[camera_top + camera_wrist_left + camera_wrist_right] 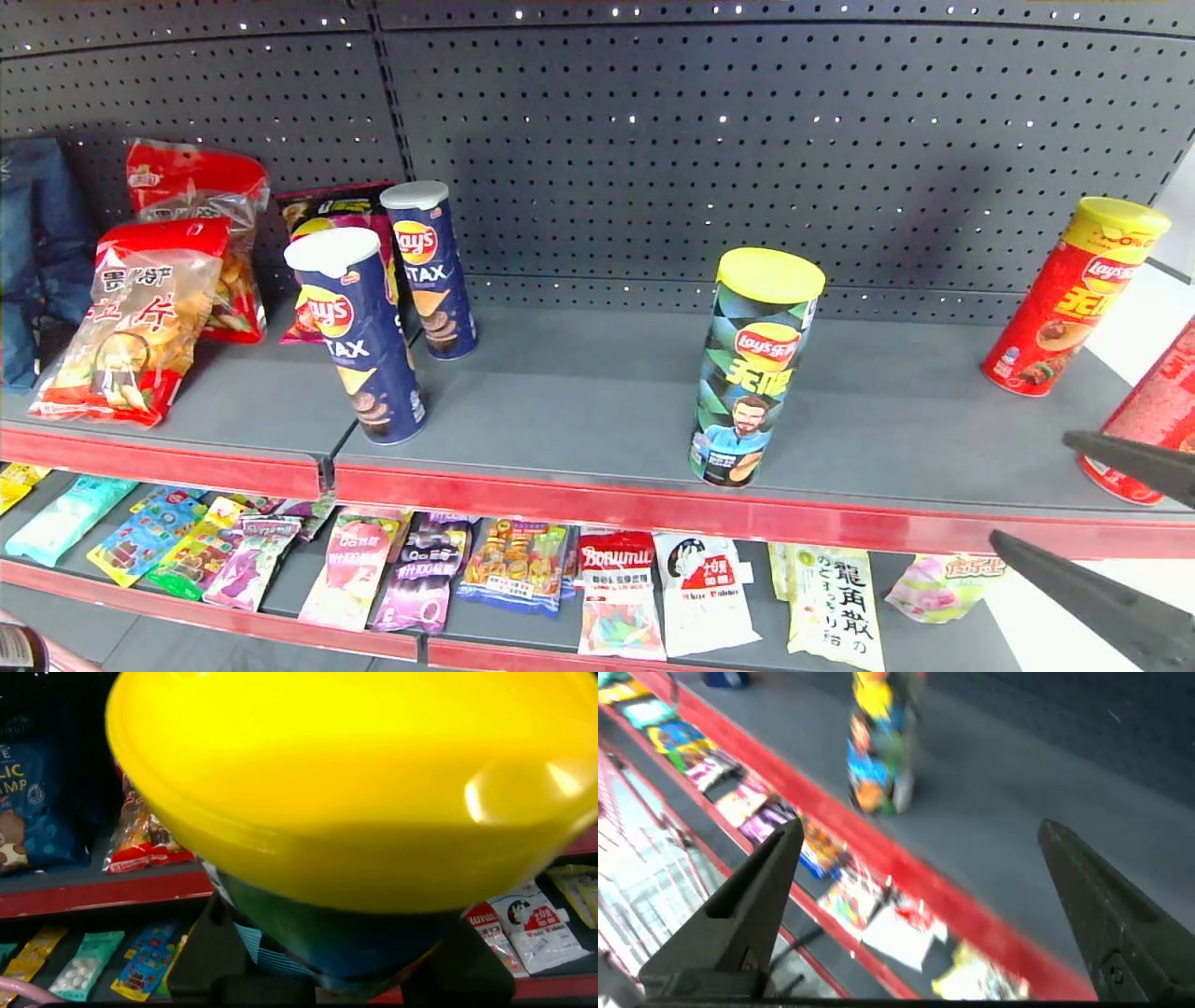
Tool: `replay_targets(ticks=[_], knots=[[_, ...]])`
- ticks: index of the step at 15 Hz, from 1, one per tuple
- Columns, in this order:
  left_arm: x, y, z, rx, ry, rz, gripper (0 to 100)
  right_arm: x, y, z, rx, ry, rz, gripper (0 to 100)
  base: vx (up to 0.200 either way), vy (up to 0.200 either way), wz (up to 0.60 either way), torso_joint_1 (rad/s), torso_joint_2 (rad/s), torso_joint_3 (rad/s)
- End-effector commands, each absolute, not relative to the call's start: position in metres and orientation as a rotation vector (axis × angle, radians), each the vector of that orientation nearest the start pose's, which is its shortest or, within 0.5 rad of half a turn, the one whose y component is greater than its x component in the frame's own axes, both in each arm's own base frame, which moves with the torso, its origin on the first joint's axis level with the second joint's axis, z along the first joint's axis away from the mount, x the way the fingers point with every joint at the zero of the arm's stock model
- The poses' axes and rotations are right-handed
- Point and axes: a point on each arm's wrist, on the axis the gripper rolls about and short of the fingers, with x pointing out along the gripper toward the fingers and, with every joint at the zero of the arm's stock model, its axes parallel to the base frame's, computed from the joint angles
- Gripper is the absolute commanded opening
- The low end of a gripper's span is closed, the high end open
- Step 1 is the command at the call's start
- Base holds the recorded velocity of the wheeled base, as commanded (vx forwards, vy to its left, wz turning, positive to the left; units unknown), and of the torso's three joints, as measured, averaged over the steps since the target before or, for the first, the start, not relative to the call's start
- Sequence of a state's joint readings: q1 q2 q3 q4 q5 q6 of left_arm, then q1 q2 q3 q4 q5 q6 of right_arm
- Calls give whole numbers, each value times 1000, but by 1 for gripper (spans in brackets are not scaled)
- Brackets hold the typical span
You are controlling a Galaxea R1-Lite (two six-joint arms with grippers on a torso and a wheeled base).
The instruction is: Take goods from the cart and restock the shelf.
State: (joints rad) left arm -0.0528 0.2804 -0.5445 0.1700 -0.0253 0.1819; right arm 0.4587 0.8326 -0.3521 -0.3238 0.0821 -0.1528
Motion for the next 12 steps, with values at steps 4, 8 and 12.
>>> replay_targets(ticks=[4,8,12], knots=[[-33,0,211,169,-79,-117,0,-12,-3,163,-154,27,401,100,0,0,0,0,0,0],[-30,0,213,166,-74,-132,0,-24,-8,156,-123,1,355,100,0,0,0,0,0,0],[-29,-1,212,168,-69,-145,0,-32,-13,138,-55,-24,246,100,0,0,0,0,0,0]])
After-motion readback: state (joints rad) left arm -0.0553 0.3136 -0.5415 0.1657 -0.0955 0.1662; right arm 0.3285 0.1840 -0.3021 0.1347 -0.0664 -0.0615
